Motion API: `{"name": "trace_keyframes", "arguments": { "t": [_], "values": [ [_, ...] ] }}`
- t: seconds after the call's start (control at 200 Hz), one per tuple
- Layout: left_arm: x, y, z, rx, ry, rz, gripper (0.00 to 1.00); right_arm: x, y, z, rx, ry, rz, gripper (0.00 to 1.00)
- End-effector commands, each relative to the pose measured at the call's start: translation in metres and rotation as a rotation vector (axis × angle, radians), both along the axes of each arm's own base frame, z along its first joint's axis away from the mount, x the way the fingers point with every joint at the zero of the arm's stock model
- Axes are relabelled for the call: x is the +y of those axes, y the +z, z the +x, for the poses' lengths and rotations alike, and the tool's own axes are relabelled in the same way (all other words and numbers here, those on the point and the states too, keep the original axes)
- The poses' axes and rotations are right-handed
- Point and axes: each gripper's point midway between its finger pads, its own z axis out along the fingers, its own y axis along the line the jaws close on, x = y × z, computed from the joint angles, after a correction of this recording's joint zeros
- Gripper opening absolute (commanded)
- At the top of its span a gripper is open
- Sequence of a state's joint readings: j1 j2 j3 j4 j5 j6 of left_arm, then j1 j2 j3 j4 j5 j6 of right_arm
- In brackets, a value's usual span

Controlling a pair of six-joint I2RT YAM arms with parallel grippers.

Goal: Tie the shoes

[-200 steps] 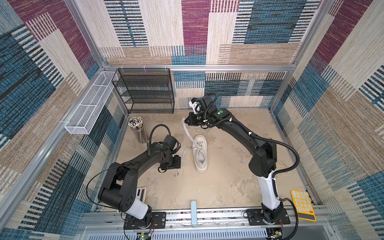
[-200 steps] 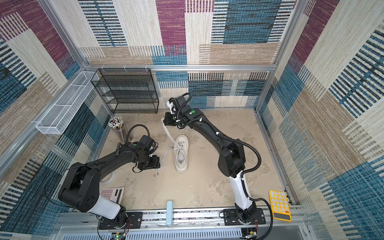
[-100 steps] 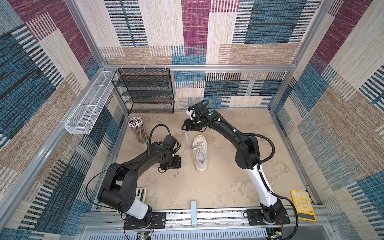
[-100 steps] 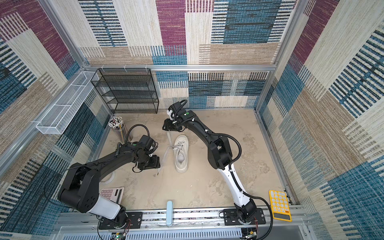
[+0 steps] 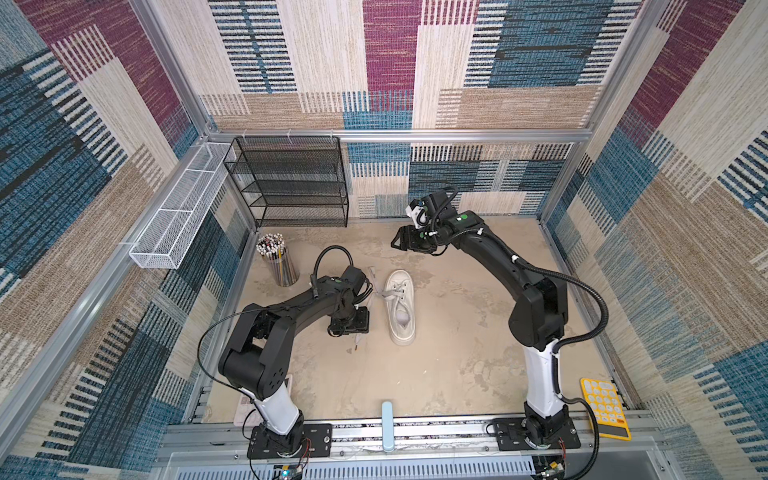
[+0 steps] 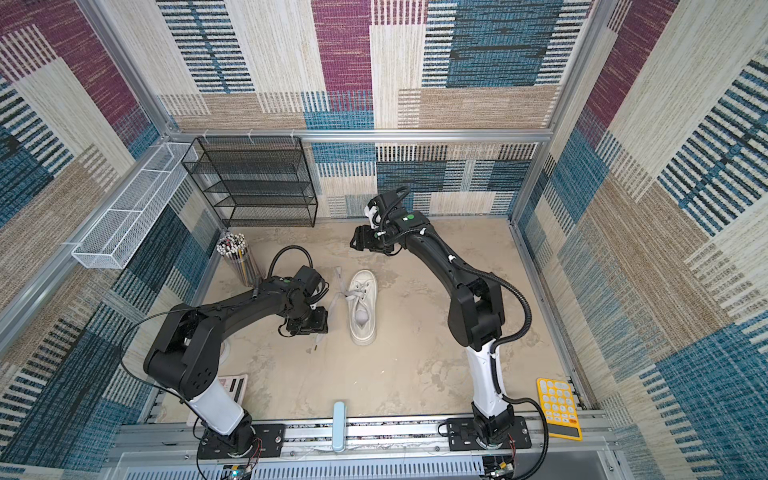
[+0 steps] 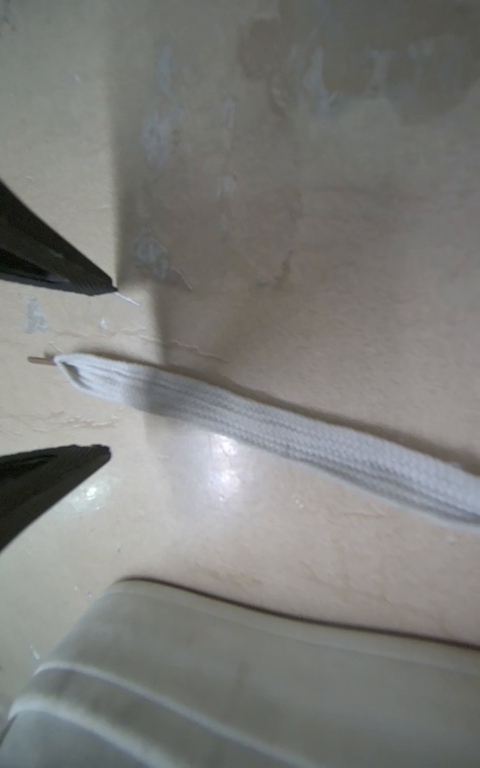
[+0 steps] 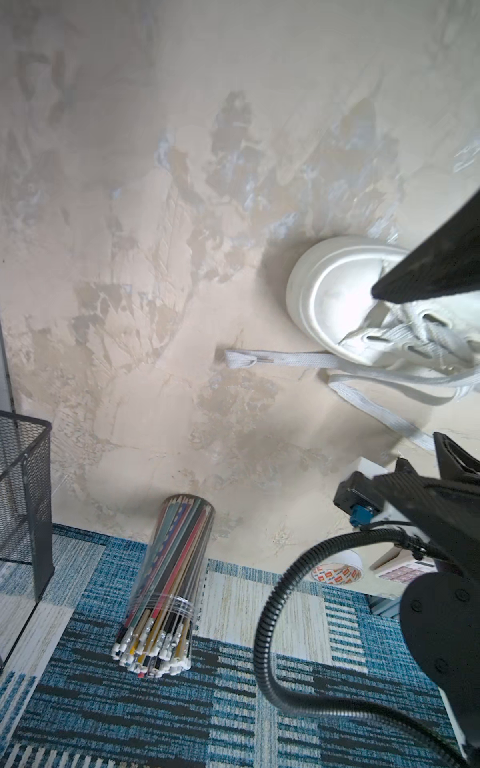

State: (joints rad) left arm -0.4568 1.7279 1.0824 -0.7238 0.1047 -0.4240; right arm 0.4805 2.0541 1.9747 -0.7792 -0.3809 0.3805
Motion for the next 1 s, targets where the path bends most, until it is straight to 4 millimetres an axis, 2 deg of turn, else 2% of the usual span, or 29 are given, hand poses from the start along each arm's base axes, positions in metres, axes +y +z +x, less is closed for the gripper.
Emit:
{"name": "trace_keyframes", "arguments": {
  "t": [0.0, 0.035, 0.14, 0.24, 0.28, 0.346, 0.436, 0.451, 0.586, 0.701, 0.851, 0.936, 0.997],
  "values": [
    [0.008, -0.004, -0.004, 0.027, 0.004, 0.087, 0.57, -0.018, 0.013, 0.002, -0.065, -0.026, 0.005, 0.67],
    [0.006, -0.007, -0.004, 0.031, 0.0, 0.094, 0.54, -0.025, 0.013, 0.0, -0.067, -0.034, 0.005, 0.67],
    [0.002, -0.014, -0.005, 0.058, -0.024, 0.127, 0.39, -0.042, 0.015, -0.006, -0.075, -0.058, 0.002, 0.67],
    [-0.003, -0.016, -0.005, 0.073, -0.045, 0.142, 0.2, -0.057, 0.02, -0.012, -0.092, -0.081, -0.001, 0.67],
    [-0.005, -0.012, -0.003, 0.068, -0.051, 0.141, 0.09, -0.062, 0.024, -0.014, -0.101, -0.087, 0.004, 0.67],
    [-0.006, 0.0, -0.001, 0.05, -0.056, 0.14, 0.0, -0.068, 0.029, -0.017, -0.115, -0.095, 0.015, 0.67],
    [-0.009, 0.031, 0.005, -0.016, -0.065, 0.132, 0.0, -0.077, 0.032, -0.022, -0.126, -0.104, 0.022, 0.67],
    [-0.01, 0.037, 0.007, -0.03, -0.069, 0.131, 0.0, -0.078, 0.024, -0.025, -0.109, -0.104, 0.015, 0.67],
    [-0.018, 0.098, 0.027, -0.144, -0.111, 0.131, 0.0, -0.091, 0.012, -0.034, -0.103, -0.124, 0.018, 0.67],
    [-0.031, 0.155, 0.052, -0.278, -0.158, 0.118, 0.0, -0.101, 0.004, -0.041, -0.094, -0.147, 0.03, 0.67],
    [-0.068, 0.221, 0.084, -0.455, -0.219, 0.027, 0.0, -0.115, -0.013, -0.048, -0.074, -0.191, 0.034, 0.68],
    [-0.095, 0.243, 0.101, -0.513, -0.254, -0.038, 0.0, -0.122, -0.02, -0.052, -0.06, -0.208, 0.038, 0.68],
    [-0.117, 0.249, 0.111, -0.534, -0.283, -0.078, 0.0, -0.127, -0.023, -0.054, -0.055, -0.218, 0.036, 0.68]
  ]
}}
